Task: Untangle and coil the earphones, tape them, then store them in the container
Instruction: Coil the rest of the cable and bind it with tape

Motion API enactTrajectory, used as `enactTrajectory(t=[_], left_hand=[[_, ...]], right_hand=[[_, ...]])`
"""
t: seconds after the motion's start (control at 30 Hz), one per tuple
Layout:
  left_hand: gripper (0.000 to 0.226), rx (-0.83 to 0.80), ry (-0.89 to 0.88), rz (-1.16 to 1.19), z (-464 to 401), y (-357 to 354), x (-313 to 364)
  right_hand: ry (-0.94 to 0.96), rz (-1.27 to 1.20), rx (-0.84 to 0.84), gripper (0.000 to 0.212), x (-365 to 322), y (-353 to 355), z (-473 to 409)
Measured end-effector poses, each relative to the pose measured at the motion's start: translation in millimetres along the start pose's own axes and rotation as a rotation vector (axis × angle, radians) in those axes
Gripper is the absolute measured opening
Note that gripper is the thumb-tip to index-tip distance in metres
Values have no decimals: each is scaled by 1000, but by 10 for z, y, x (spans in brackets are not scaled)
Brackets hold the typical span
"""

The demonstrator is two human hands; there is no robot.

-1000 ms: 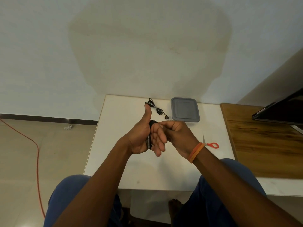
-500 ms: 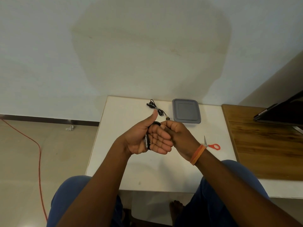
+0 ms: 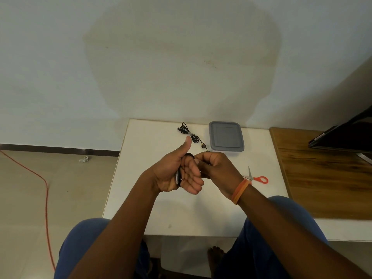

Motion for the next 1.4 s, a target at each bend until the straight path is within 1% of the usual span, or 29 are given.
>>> enactTrajectory(t=[0.1, 0.2, 0.3, 0.37, 0.43, 0.53, 0.6, 0.7, 0.77, 0.83, 0.93, 1.0, 1.07, 1.1, 1.13, 1.2, 1.27, 1.3, 1.37, 1.4], left_hand=[[69, 194, -74, 44, -37, 117, 84], [56, 355, -165, 96, -33, 266, 140], [46, 456, -298, 42, -14, 282, 208], [47, 524, -392, -36, -4, 261, 248], [50, 572, -461, -104, -7, 227, 261], [52, 619, -526, -135, -27, 207, 226], [50, 621, -536, -120, -50, 197, 188], [42, 578, -531, -88, -91, 164, 159], [39, 569, -556, -107, -88, 135, 199], [38, 619, -604, -162, -61, 136, 263], [36, 757, -688, -265, 19, 131, 323], [36, 834, -736, -254, 76, 129, 309], [37, 879, -727, -165, 102, 164, 272], [37, 875, -699, -109, 83, 190, 244], [38, 851, -657, -50, 44, 217, 206], [38, 771, -585, 53, -42, 223, 132], [37, 762, -548, 34, -91, 198, 75], [36, 796, -536, -15, -85, 187, 66], [35, 877, -547, -72, -33, 172, 87], [35, 898, -535, -62, -21, 178, 90]], right_hand=[[49, 139, 130, 19, -36, 92, -36], [66, 95, 189, 20, -71, 101, -28], [114, 156, 261, 20, -127, 150, -25], [110, 213, 327, 21, -98, 187, -46], [69, 205, 363, 20, -26, 167, -69], [35, 143, 416, 17, 26, 126, -69], [100, 158, 471, 15, -53, 120, -19], [220, 280, 554, 15, -180, 160, 33], [264, 365, 576, 16, -238, 199, 18], [288, 394, 579, 15, -277, 221, -16], [226, 298, 507, 15, -205, 157, -86], [199, 242, 462, 17, -165, 80, -104], [216, 239, 464, 17, -203, 35, -96], [219, 241, 475, 17, -221, 28, -93], [206, 230, 488, 17, -210, 29, -100], [106, 140, 518, 19, -84, 60, -140], [-17, 60, 538, 22, 73, 89, -168], [-37, 82, 550, 22, 106, 101, -171], [18, 194, 564, 21, 59, 110, -155], [63, 245, 562, 19, 12, 98, -142]])
Point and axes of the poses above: each hand's wrist, its own z-axis away from the middle knuckle, its own y-axis out of the back of the hand, x = y × z, the point moved 8 cm from there along -z, towards the middle knuckle, and after that the axes turned 1 degree about -y, right-handed, at the moved point
